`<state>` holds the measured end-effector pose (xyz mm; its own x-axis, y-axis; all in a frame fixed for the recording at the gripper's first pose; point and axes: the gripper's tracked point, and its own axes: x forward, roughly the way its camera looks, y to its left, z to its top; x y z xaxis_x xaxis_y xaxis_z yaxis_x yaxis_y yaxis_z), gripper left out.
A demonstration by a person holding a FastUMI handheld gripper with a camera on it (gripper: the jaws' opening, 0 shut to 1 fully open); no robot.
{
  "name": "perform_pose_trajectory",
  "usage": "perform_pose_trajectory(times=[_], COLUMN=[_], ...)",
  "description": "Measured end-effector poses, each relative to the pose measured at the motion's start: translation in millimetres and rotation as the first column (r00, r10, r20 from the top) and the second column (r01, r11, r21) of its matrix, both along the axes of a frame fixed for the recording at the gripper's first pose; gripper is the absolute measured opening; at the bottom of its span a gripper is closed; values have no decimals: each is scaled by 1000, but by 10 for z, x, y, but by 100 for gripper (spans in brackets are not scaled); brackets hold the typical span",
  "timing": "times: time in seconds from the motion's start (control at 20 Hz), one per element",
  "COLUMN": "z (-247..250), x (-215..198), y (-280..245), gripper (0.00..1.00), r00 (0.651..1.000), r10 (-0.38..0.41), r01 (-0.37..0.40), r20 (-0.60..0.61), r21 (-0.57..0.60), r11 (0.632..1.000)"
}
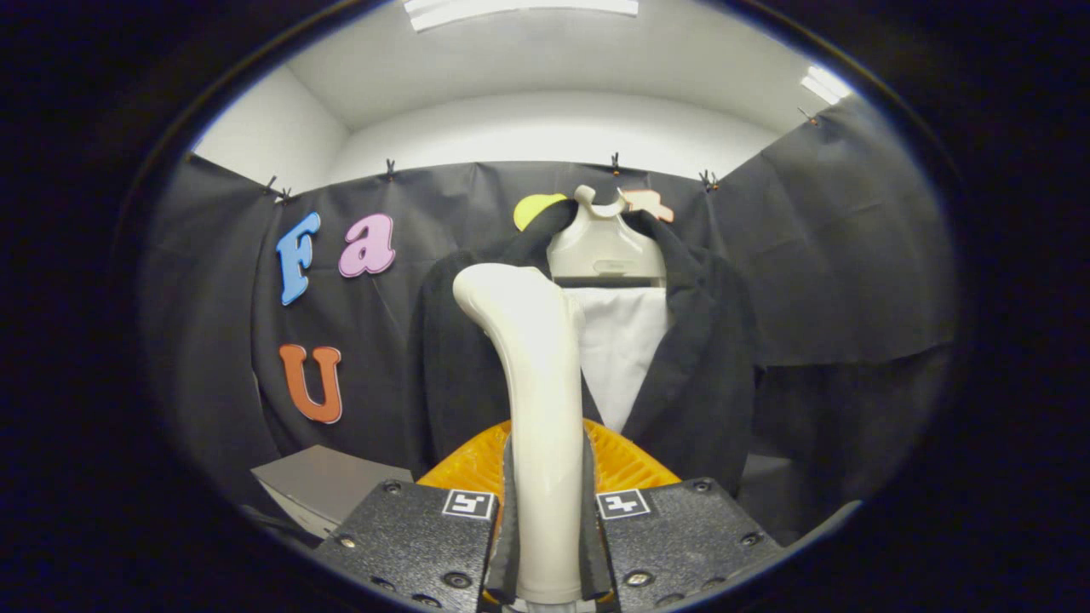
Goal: Iron the clothes twice with a garment steamer, once on the left side and once on the right side.
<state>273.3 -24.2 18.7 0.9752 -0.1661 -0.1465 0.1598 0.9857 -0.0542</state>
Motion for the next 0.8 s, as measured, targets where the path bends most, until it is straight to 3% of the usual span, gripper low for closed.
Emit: perform_pose_trajectory(times=[0.8], z=[-992], x=[-528], y=[-248], gripper=[31], r00=[984], r10=[-56], r01=[44], r20=[-170], r21=[-69], r11=[997])
